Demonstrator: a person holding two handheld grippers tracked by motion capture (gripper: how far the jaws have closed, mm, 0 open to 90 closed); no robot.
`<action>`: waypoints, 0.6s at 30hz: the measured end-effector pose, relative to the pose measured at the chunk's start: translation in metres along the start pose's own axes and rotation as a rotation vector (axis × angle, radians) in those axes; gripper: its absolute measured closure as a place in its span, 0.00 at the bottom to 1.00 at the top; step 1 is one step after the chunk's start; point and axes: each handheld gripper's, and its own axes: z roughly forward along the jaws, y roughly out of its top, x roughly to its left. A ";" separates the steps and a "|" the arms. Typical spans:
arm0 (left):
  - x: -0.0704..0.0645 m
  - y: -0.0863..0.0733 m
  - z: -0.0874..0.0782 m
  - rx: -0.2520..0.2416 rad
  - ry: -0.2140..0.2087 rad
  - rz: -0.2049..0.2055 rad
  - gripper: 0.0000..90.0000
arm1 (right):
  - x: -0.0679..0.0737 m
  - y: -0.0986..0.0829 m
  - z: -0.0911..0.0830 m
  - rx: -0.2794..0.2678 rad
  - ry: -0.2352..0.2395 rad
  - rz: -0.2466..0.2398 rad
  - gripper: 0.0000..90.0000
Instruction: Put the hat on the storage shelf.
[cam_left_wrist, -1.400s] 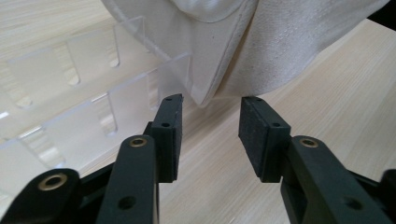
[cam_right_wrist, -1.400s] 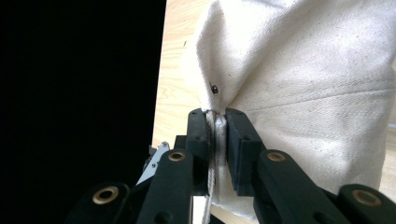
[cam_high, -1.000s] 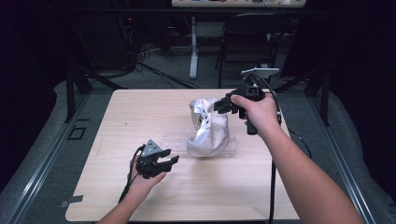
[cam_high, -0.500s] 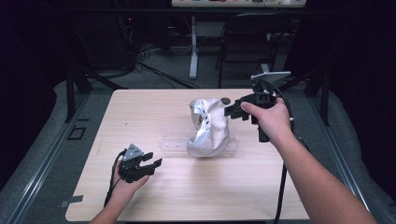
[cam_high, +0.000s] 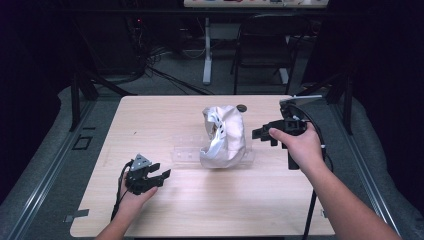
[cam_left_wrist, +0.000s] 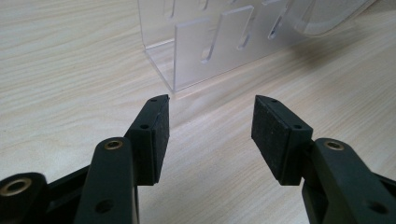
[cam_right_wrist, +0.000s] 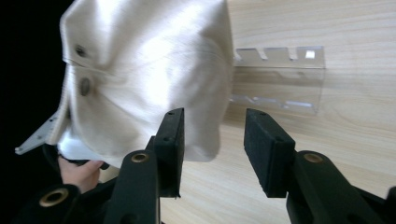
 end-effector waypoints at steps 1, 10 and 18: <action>0.000 0.000 0.000 0.001 0.001 0.001 0.53 | -0.003 -0.003 0.001 0.002 -0.007 0.000 0.65; 0.000 -0.001 0.001 -0.001 0.011 0.011 0.52 | -0.023 -0.029 0.014 -0.019 -0.090 -0.066 0.61; 0.001 -0.001 0.003 -0.002 0.015 0.021 0.51 | -0.045 -0.055 0.033 -0.028 -0.130 -0.094 0.59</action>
